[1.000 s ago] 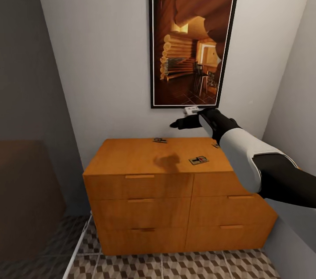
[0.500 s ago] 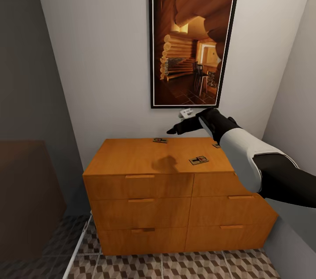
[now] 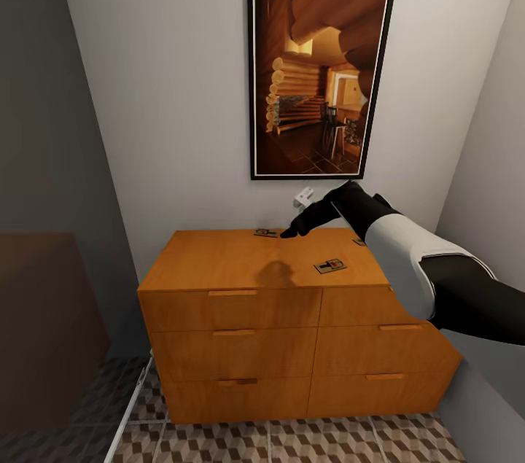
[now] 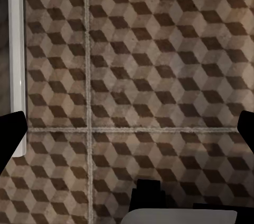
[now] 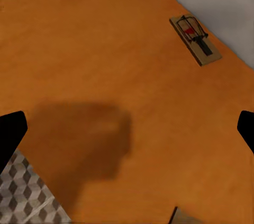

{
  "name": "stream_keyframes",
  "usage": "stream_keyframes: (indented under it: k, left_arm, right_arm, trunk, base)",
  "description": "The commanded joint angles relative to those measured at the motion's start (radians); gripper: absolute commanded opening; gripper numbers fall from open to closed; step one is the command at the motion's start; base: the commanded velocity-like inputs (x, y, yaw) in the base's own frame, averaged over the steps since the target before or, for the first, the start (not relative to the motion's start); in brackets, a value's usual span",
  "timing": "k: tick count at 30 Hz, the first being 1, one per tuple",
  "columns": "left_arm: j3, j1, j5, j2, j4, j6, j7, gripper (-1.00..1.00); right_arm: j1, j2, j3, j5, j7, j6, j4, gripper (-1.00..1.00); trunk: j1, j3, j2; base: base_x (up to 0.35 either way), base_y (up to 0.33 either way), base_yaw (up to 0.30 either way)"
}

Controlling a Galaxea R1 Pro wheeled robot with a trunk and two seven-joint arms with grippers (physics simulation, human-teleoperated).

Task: Take the four mousetraps from the cabinet in the bathroom and place them on the bathroom floor. Make sure all four end up on the same floor surface, and ensure that at least two of them are either under or directly next to the same bathroom sink.

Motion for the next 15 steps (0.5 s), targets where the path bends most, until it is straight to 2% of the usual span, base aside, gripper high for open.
stream_keyframes:
  k: [1, 8, 15]
  left_arm:
    - [-0.003, -0.002, 0.0, 0.0, 0.004, -0.008, 0.003, 1.0]
    - [-0.003, -0.002, 0.0, 0.0, 0.004, -0.008, 0.003, 1.0]
    - [-0.003, -0.002, 0.0, 0.0, 0.004, -0.008, 0.003, 1.0]
  right_arm:
    - [0.0, 0.0, 0.006, 0.003, 0.015, 0.003, -0.002, 1.0]
    - [0.0, -0.004, 0.004, 0.026, 0.121, -0.048, -0.001, 1.0]
    - [0.0, -0.014, 0.005, 0.028, 0.144, -0.065, 0.0, 1.0]
  trunk:
    - [0.0, -0.001, -0.001]
    - [0.0, -0.001, -0.001]
    - [0.0, -0.001, -0.001]
  base:
    - [0.0, 0.0, 0.0]
    - [0.0, 0.0, 0.0]
    - [0.0, 0.0, 0.0]
